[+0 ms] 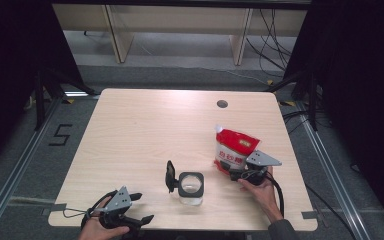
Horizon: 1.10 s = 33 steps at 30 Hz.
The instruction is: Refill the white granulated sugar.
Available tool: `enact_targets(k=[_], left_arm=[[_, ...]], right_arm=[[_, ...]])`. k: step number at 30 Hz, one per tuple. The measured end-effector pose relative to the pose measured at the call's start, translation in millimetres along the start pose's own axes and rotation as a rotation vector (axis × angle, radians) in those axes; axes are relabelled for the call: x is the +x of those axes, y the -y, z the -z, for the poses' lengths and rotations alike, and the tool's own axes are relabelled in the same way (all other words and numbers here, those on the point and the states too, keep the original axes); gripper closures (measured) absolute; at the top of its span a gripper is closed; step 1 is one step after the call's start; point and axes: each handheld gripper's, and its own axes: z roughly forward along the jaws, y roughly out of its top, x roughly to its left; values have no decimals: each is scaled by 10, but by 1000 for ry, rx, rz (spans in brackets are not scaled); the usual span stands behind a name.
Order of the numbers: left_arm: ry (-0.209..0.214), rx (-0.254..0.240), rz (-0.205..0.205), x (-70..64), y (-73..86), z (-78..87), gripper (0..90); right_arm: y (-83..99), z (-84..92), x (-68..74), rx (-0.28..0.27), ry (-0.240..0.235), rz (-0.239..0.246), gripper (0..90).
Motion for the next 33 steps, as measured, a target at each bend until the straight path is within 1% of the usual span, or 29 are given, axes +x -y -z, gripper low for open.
enact_targets(k=[1, 2, 3, 4, 5, 6, 7, 8, 9, 10, 11, 12, 13, 16, 17, 18, 19, 20, 22, 23, 24, 25, 26, 27, 28, 29, 30, 31, 33], left_arm=[[0, -1, -1, 0, 0, 0, 178], [0, 0, 1, -1, -3, 0, 178], [1, 0, 1, -1, -4, -1, 179], [3, 0, 2, -3, -4, -1, 178], [5, -9, 8, -8, -3, -6, 178], [5, -11, 9, -8, -3, -6, 179], [10, -3, 8, -4, -6, -1, 179], [5, -11, 8, -7, -4, -4, 179], [5, -12, 9, -7, -4, -3, 179], [-1, -9, -4, 0, -4, 1, 179], [-1, -4, -33, 19, -11, 8, 179], [2, -9, -25, 12, -10, 7, 179], [0, -9, -3, 0, -5, 6, 179], [6, -8, 0, -3, -7, 7, 179], [3, -5, -3, -1, -8, 9, 179], [2, -4, -5, -1, -8, 10, 179], [5, -8, -3, -1, -7, 8, 180], [5, -7, -5, -5, -13, 16, 180], [3, -18, 0, -12, -15, 21, 180], [-2, -14, -8, -7, -15, 30, 181], [0, -18, -8, -9, -13, 32, 181], [-3, -19, -8, -8, -11, 34, 182], [-3, -19, -7, -7, -10, 34, 182], [-2, -19, -5, -7, -9, 36, 182], [-3, -19, -6, -5, -10, 38, 182], [-5, -27, -24, 3, -13, 37, 182], [-4, -29, -30, 6, -15, 39, 183], [-3, -19, -37, 12, -19, 47, 183], [-4, -30, -29, 5, -16, 38, 183]], right_arm=[[0, -17, -11, -16, 16, 23, 266], [-3, -13, -3, 7, 10, 7, 264], [-5, -41, -30, -17, 11, 40, 261], [-13, -35, -12, 15, 18, 26, 257], [-16, -55, -11, 19, 14, 32, 257], [-22, -58, 0, 37, 16, 22, 259], [-26, -78, -16, 41, 6, 37, 262], [-25, -102, -30, 15, 21, 53, 265], [-34, -92, -14, 48, 7, 30, 267], [-34, -108, -21, 29, 4, 35, 268], [-39, -109, -22, 51, -8, 29, 270], [-36, -109, -5, 56, -3, 18, 271], [-41, -123, -26, 47, -14, 45, 273], [-43, -113, -33, 57, -10, 68, 280], [-42, -104, 5, 55, 8, 26, 285], [-48, -117, -16, 45, 6, 60, 287], [-50, -106, 8, 55, 22, 36, 292], [-58, -111, -10, 58, 26, 65, 299], [-76, -107, 31, 77, 46, 32, 313], [-83, -103, 48, 92, 33, 12, 320], [-86, -104, 34, 84, 34, 36, 326], [-88, -84, 40, 87, 50, 40, 337], [-88, -76, 37, 82, 49, 50, 348], [-82, -70, 71, 83, 44, 20, 356], [-88, -57, 62, 79, 43, 47, 363], [-87, -48, 75, 81, 43, 63, 367], [-82, -38, 90, 80, 50, 79, 371], [-81, -23, 101, 83, 47, 87, 377], [-70, -6, 111, 75, 39, 84, 380]])
